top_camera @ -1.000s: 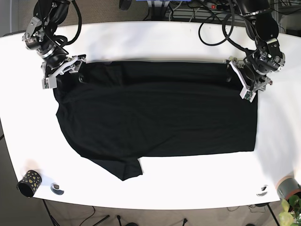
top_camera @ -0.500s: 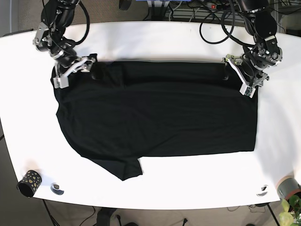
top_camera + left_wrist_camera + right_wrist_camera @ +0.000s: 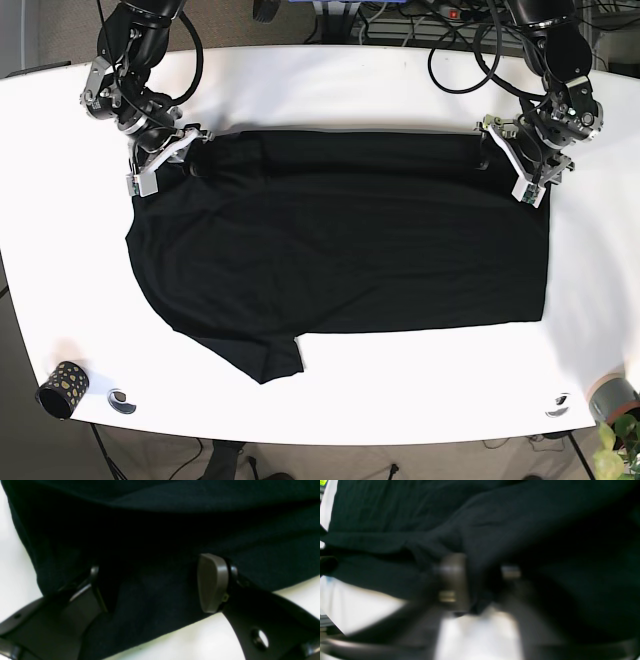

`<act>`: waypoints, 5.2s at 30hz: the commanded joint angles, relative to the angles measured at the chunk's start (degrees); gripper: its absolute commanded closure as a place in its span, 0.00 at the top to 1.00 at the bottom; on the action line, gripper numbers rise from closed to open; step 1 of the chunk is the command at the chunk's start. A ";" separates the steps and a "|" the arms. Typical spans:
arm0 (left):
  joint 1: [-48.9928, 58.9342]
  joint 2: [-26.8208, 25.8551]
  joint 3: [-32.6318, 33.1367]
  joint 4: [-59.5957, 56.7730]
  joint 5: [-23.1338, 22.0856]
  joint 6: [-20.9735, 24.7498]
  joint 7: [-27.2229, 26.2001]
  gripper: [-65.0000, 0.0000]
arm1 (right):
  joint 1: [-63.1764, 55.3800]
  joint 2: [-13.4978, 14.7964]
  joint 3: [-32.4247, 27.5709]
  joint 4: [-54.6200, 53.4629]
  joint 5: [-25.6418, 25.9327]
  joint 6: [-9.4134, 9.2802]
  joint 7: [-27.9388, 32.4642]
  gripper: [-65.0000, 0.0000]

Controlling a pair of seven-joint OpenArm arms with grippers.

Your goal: Fold the T-shirt properly

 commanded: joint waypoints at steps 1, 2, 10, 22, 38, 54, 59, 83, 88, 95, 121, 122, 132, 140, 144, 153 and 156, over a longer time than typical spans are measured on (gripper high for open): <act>-0.20 -0.69 -0.07 0.10 0.22 0.08 0.44 0.66 | 1.60 1.51 0.33 3.27 1.36 0.31 1.34 0.04; -0.20 -0.69 -0.07 -0.17 0.22 0.08 0.44 0.66 | 1.95 1.95 0.33 3.70 1.44 0.23 1.34 0.04; -0.20 -0.96 -0.07 -2.01 0.22 -0.01 0.35 0.61 | 6.61 4.15 -0.02 0.63 1.09 0.14 1.25 0.25; -0.46 -2.01 0.01 -2.45 0.22 -0.10 0.35 0.57 | 10.22 5.82 -0.02 -1.66 1.18 0.31 -1.39 0.80; -0.64 -2.01 0.01 -2.36 0.22 -0.01 0.35 0.57 | 8.63 3.62 -0.02 -3.86 1.09 0.23 -1.56 0.77; -0.64 -2.01 0.01 -2.36 0.22 -0.01 0.35 0.57 | 16.19 4.68 -3.01 -12.21 1.00 0.05 -0.07 0.00; -0.37 -2.01 0.01 -2.36 0.22 -0.01 0.26 0.57 | 17.07 5.55 -3.10 -8.95 1.00 -0.04 -1.65 0.07; -0.55 -3.16 0.01 -2.36 0.22 -0.10 0.26 0.57 | 17.51 11.27 -8.90 -3.86 2.32 0.14 -3.41 0.78; -0.55 -3.16 0.01 -2.36 0.22 -0.10 0.26 0.57 | 9.86 10.92 -8.81 2.83 2.32 0.14 -3.94 0.60; -0.64 -3.16 0.01 -2.45 0.22 -0.10 0.26 0.57 | 5.73 8.81 -8.81 2.83 0.48 0.14 -3.58 0.30; -0.29 -3.16 0.10 -2.45 0.22 -0.18 0.26 0.57 | 29.21 6.96 -12.86 -19.50 -9.46 0.49 1.95 0.28; -0.29 -3.16 0.10 -2.45 0.22 -0.18 0.26 0.57 | 29.21 7.58 -12.77 -18.62 -9.28 0.49 1.51 0.28; -0.55 -3.60 0.01 -2.45 0.13 -0.18 0.26 0.57 | 19.97 11.27 -12.51 -5.70 -2.69 0.14 -2.35 0.28; -0.55 -3.60 0.01 -2.45 0.13 -0.18 0.26 0.57 | 16.28 10.83 -12.51 -10.01 -4.71 0.14 -1.74 0.28; -0.55 -3.60 0.01 -2.45 0.13 -0.18 0.26 0.57 | 16.63 10.74 -12.77 -12.21 -5.76 0.14 1.51 0.28; -0.29 -3.60 0.01 -2.45 0.13 -0.18 0.26 0.57 | 24.19 11.36 -12.86 -23.64 -5.85 0.14 3.36 0.28; -0.29 -3.60 0.01 -2.45 0.13 -0.18 0.26 0.57 | 26.48 11.45 -12.86 -27.33 -5.94 0.14 5.65 0.28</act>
